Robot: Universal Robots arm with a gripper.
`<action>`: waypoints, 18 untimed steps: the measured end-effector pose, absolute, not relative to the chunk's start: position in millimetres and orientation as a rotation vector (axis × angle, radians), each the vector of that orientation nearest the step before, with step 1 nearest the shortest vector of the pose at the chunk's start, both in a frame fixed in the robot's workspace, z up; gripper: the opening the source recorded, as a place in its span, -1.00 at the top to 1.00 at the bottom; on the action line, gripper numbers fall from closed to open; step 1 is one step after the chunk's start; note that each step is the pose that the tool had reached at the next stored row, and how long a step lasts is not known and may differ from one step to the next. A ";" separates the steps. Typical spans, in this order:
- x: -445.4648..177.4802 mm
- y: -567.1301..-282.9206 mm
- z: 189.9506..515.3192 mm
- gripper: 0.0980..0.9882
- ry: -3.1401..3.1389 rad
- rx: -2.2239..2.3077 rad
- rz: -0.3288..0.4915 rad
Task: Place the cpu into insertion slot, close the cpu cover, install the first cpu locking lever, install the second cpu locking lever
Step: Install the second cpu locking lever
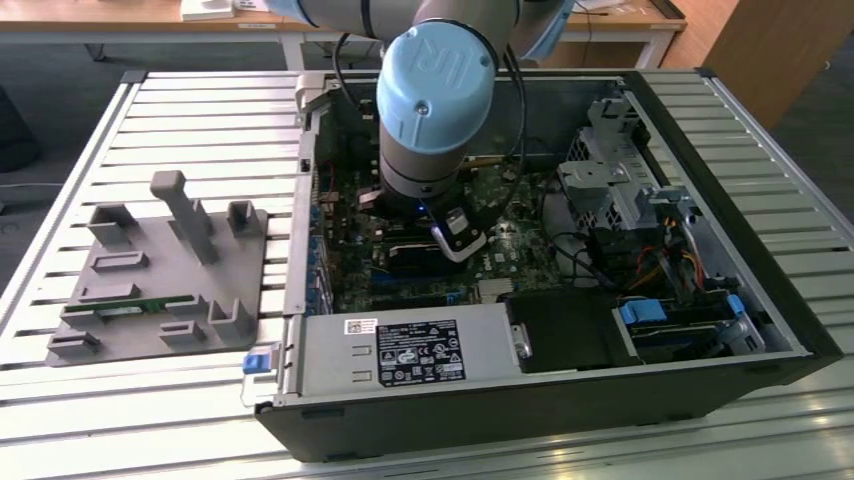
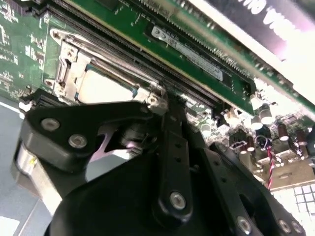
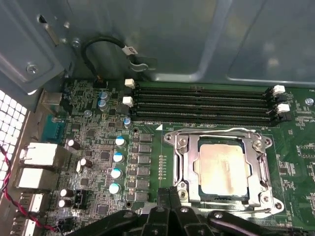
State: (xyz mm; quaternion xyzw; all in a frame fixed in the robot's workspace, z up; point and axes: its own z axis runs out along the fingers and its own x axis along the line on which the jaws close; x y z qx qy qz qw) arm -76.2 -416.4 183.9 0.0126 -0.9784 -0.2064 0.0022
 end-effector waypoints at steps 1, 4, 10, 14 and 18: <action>-76.2 -416.4 184.0 0.98 -3.070 0.040 -0.647; -76.3 -416.6 184.7 0.98 -3.070 0.040 -0.647; -76.3 -416.6 192.5 0.98 -3.070 0.040 -0.647; -76.3 -416.6 197.4 0.98 -3.070 0.039 -0.647; -76.3 -416.5 204.0 0.98 -3.070 0.039 -0.647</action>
